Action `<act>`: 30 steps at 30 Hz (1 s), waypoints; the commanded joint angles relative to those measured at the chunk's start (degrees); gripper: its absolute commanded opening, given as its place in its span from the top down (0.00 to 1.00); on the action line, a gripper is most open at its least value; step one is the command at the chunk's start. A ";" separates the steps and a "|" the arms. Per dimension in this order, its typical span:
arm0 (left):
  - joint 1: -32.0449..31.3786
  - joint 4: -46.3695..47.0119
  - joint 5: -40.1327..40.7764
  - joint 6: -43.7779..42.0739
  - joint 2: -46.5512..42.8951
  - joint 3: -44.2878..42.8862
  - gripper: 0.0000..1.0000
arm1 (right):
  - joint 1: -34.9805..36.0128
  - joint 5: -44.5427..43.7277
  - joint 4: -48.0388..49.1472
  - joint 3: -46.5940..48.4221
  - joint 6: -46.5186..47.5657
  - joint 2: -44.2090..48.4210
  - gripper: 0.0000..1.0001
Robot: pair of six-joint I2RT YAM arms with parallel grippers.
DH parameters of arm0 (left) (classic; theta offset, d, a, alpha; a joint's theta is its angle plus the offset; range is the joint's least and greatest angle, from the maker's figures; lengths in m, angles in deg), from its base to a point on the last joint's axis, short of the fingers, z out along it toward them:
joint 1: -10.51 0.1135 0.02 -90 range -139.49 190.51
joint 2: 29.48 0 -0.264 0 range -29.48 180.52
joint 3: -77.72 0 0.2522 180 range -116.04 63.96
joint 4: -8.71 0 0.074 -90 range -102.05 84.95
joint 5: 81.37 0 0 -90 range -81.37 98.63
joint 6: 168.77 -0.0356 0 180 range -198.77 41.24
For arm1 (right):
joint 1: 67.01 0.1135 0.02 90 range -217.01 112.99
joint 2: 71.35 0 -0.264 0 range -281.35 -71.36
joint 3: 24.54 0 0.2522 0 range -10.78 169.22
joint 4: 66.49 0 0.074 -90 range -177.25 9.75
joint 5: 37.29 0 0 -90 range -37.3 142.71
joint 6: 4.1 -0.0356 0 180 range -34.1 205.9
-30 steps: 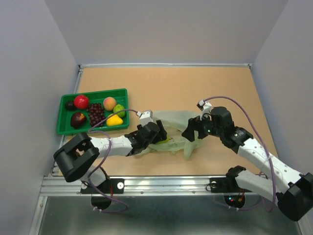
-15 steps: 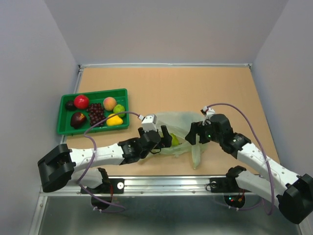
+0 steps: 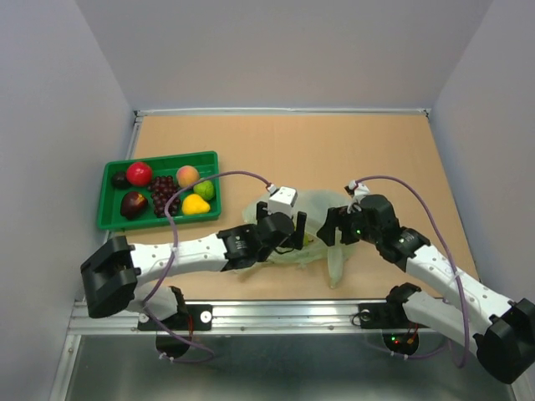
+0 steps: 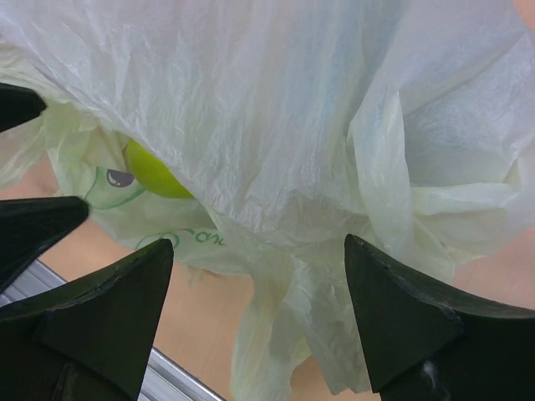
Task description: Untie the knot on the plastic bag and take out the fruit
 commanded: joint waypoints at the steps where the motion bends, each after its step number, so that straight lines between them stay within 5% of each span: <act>1: 0.93 0.07 1.65 0.45 6.43 -5.09 0.12 | 0.37 -1.24 2.32 -0.42 -0.60 2.09 0.12; 10: 3.74 0.76 0.78 3.79 19.97 -9.50 0.04 | 0.37 -1.06 2.32 -1.03 -0.78 3.14 0.12; 17: 5.68 4.46 -3.88 2.48 24.89 -11.16 0.10 | 0.37 -1.85 2.32 -1.21 -0.69 2.71 0.12; 20: 5.59 3.58 -6.61 3.09 24.90 -11.78 0.33 | 0.37 -2.03 2.32 -1.30 -0.60 2.71 0.12; 22: 5.41 3.14 -7.57 4.14 22.36 -10.30 0.60 | 0.37 -3.16 2.32 -1.30 -0.60 3.32 0.12; 24: 5.15 2.97 -8.45 4.41 17.97 -8.89 0.75 | 0.38 -4.57 2.32 -1.47 -0.87 3.93 0.12; 30: 4.71 2.26 -12.67 2.74 5.23 -4.58 0.94 | 0.37 -10.27 2.32 -1.30 -2.10 3.41 0.12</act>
